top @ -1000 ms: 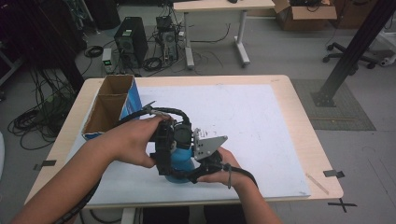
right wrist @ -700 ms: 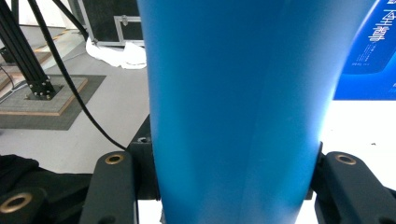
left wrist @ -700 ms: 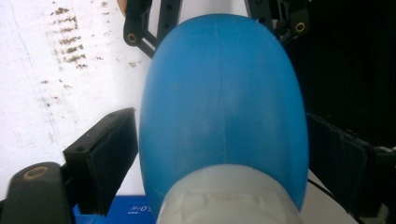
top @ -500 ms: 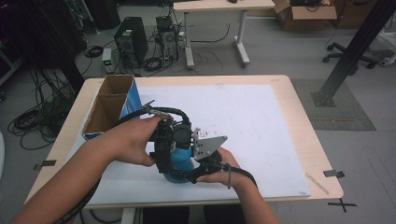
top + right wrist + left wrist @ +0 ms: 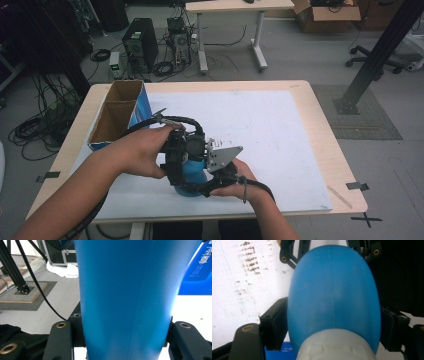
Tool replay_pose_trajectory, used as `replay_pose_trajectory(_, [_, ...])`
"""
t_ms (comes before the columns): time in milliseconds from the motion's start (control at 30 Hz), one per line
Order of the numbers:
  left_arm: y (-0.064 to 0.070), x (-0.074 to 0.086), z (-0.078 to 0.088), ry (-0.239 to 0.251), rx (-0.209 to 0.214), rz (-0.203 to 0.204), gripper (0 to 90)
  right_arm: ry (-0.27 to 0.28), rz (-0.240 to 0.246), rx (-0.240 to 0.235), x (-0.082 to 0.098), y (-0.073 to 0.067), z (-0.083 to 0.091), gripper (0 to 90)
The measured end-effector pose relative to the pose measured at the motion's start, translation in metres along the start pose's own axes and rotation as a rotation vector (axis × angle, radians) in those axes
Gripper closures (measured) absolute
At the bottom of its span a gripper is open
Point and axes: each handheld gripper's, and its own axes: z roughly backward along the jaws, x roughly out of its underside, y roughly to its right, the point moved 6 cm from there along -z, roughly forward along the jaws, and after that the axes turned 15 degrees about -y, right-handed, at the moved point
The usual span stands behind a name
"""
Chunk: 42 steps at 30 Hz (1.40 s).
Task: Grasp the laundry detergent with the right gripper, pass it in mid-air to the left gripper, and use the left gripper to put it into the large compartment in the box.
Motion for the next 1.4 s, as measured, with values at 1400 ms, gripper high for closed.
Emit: replay_pose_trajectory(1400, [0.0030,-0.0020,0.0053,-0.076,-0.009,0.007,38.8,0.021,0.019,0.023,-0.0039,-0.0035,-0.0005,42.3])
